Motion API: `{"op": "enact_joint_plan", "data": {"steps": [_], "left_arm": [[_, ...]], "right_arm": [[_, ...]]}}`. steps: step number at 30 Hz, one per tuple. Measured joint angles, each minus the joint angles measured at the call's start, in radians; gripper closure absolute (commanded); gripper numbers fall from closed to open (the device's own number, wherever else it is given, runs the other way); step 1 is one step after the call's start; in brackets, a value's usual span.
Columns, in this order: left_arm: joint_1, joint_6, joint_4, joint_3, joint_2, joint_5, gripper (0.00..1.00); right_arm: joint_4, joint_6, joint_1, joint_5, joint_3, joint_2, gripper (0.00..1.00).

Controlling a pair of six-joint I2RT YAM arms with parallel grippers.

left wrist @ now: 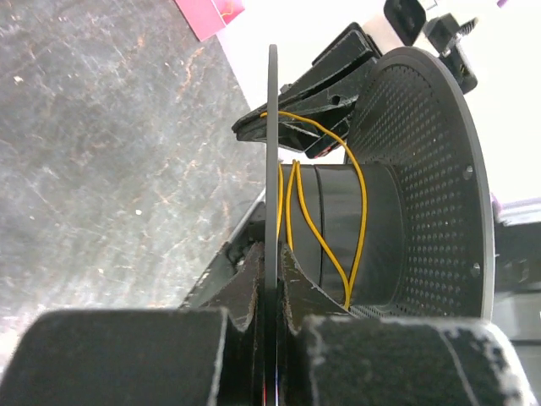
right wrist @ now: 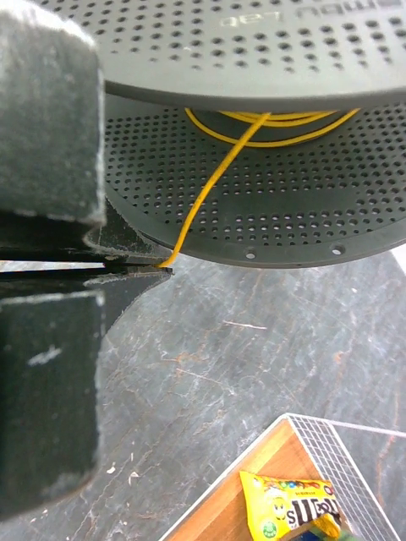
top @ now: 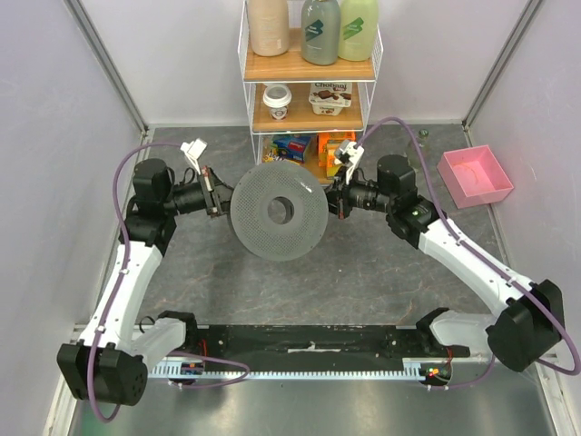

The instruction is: Wrap the cables

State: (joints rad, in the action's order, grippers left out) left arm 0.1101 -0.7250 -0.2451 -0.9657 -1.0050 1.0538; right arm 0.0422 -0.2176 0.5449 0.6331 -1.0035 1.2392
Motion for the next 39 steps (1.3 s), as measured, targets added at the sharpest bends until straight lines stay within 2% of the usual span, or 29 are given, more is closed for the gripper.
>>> {"op": "enact_joint_plan", "data": {"steps": [5,12,23,32,39], "left_arm": [[-0.031,-0.224,0.154,0.068,-0.002,0.021,0.98],[-0.061,-0.364,0.185,0.071,-0.009,0.011,0.98],[-0.083,-0.397,0.059,0.071,-0.006,-0.06,0.98],[-0.09,-0.395,0.028,0.071,-0.007,-0.085,0.98],[-0.093,-0.399,0.014,0.074,-0.045,-0.116,0.98]], "right_arm": [[-0.143,-0.113,-0.002,-0.043,0.064,-0.04,1.0],[-0.257,-0.214,0.019,-0.115,0.132,-0.1,1.0],[-0.228,-0.178,0.071,-0.212,0.163,-0.102,1.0],[-0.14,-0.024,0.074,-0.212,0.118,-0.102,1.0],[-0.192,-0.011,0.081,-0.172,0.104,-0.127,1.0]]}}
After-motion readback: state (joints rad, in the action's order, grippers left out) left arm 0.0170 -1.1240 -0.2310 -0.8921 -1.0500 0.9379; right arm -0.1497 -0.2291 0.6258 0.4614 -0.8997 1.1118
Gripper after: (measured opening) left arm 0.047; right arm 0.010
